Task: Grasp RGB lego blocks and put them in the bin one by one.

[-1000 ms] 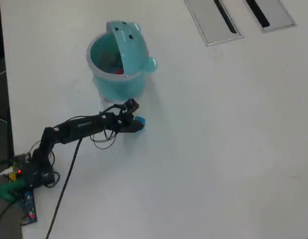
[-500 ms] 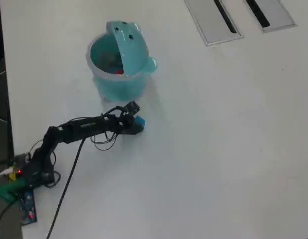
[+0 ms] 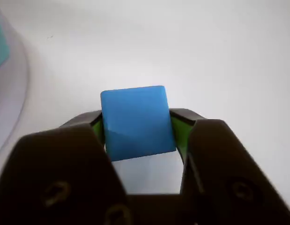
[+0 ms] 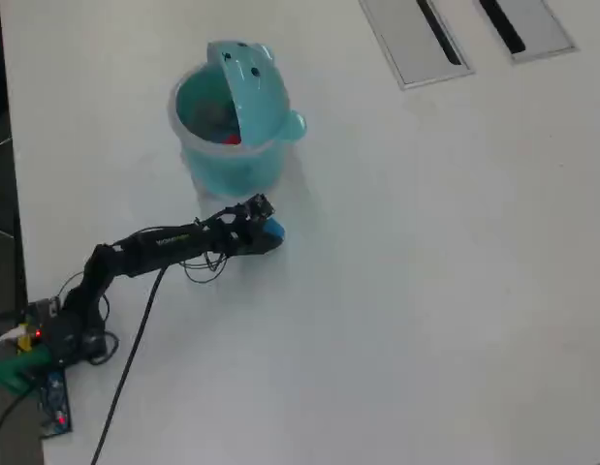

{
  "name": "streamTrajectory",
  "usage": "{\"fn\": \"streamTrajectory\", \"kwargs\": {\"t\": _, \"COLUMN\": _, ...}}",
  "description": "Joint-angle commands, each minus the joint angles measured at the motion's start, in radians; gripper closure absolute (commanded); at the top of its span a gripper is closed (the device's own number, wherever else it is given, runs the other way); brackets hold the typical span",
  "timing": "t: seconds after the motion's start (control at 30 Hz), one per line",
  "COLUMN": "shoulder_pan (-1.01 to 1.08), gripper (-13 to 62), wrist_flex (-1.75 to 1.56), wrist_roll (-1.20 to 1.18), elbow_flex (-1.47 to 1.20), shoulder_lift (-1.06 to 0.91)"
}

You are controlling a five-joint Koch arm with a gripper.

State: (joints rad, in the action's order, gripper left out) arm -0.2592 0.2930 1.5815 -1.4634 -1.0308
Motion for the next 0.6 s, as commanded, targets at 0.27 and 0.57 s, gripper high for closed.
{"fn": "streamTrajectory", "kwargs": {"t": 0.27, "shoulder_pan": 0.029, "gripper": 40.1, "wrist_flex": -0.066, "wrist_roll": -0.025, "elbow_flex": 0.035, "shoulder_lift": -0.23}}
{"fn": "streamTrajectory", "kwargs": {"t": 0.57, "shoulder_pan": 0.014, "gripper": 40.1, "wrist_flex": -0.046, "wrist_roll": -0.038, "elbow_flex": -0.084, "shoulder_lift": -0.44}}
